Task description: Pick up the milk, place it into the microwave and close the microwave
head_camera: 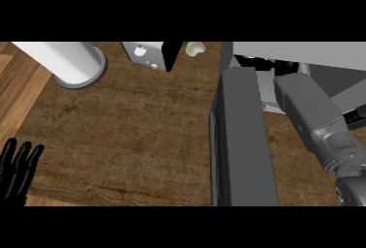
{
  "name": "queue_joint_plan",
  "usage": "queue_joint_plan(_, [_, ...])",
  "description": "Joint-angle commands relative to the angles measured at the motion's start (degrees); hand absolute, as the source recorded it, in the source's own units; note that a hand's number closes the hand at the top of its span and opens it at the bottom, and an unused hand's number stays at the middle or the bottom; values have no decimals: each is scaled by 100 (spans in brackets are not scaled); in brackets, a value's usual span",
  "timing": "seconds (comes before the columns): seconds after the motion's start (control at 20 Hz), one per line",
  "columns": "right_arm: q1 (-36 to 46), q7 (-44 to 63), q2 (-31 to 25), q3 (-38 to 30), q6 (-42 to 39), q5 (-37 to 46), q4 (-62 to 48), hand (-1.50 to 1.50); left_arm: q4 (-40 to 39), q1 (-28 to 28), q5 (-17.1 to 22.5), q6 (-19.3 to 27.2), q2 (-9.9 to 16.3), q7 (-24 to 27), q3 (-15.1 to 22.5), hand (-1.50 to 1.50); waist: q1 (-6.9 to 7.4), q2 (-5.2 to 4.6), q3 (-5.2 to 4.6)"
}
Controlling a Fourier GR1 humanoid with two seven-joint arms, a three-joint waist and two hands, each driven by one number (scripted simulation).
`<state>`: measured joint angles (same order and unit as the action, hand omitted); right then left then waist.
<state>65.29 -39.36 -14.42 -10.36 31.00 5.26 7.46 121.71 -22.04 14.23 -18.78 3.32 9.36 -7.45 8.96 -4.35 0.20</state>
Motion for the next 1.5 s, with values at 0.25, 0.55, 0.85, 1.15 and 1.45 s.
queue_joint_plan(0.25, [117, 131, -42, 301, 1072, 418, -317, -150, -9, 221, -275, 66, 68, -72, 76, -150, 187, -86, 9])
queue_joint_plan(0.55, [227, 378, 149, 148, 395, 251, -391, -150, -168, 247, -359, -22, 43, -96, 286, -150, 213, -95, 21])
queue_joint_plan(0.85, [226, 324, 309, -39, -169, 72, -352, -150, -198, 421, -478, 39, 18, -170, 398, -150, 143, -65, 23])
queue_joint_plan(1.15, [69, 284, 195, -87, -363, 61, -411, -150, -249, 541, -690, 134, -38, -143, 487, -150, 38, -26, 19])
queue_joint_plan(1.45, [-129, 146, 71, -94, -477, 73, -417, -150, -130, 496, -960, 280, -216, -217, 778, -150, -43, 37, 21])
